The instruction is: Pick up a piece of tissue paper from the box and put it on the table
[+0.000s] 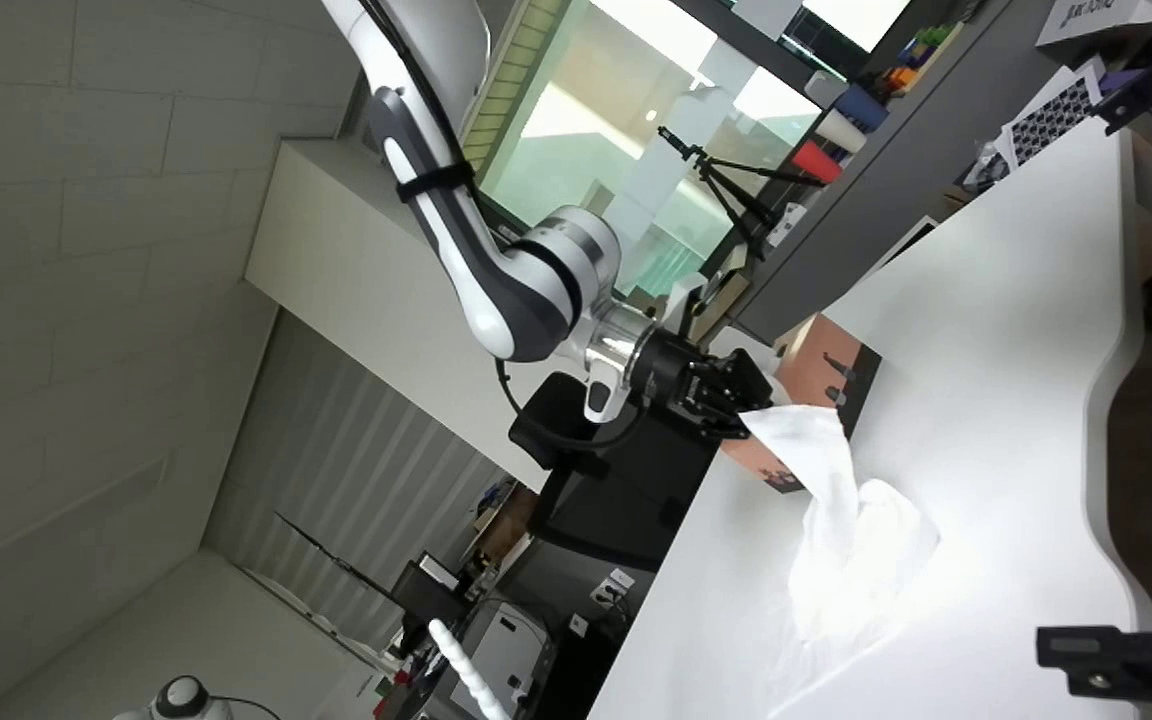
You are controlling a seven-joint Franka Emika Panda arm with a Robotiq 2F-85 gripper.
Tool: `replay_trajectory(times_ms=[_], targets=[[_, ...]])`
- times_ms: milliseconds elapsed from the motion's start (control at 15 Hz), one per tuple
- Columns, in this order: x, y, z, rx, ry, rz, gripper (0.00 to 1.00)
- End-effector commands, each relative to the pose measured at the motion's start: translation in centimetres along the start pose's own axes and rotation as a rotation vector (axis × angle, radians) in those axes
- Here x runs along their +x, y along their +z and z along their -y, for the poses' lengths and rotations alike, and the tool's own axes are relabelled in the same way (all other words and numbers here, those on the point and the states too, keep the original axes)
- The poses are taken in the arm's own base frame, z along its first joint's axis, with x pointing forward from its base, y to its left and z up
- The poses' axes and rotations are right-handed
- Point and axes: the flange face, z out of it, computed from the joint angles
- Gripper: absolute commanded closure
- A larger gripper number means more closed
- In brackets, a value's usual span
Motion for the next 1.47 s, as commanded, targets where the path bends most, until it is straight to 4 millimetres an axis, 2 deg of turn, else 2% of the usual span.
replay_trajectory(times_ms=[0,267,800,1133,1200,1267,1400], targets=[[-1.0,2.7,-0.3,-0.021,0.043,-0.015,1.00],[-1.1,5.6,-1.1,-0.084,0.044,-0.013,1.00],[0.0,9.9,-2.2,-0.156,0.013,0.006,1.00],[0.0,11.4,-2.2,-0.156,-0.004,0.032,1.00],[0.0,11.2,-2.2,-0.163,-0.006,0.041,0.74],[0.0,10.9,-2.2,-0.169,-0.008,0.052,0.73],[0.0,9.6,-2.4,-0.180,-0.002,0.062,0.61]])
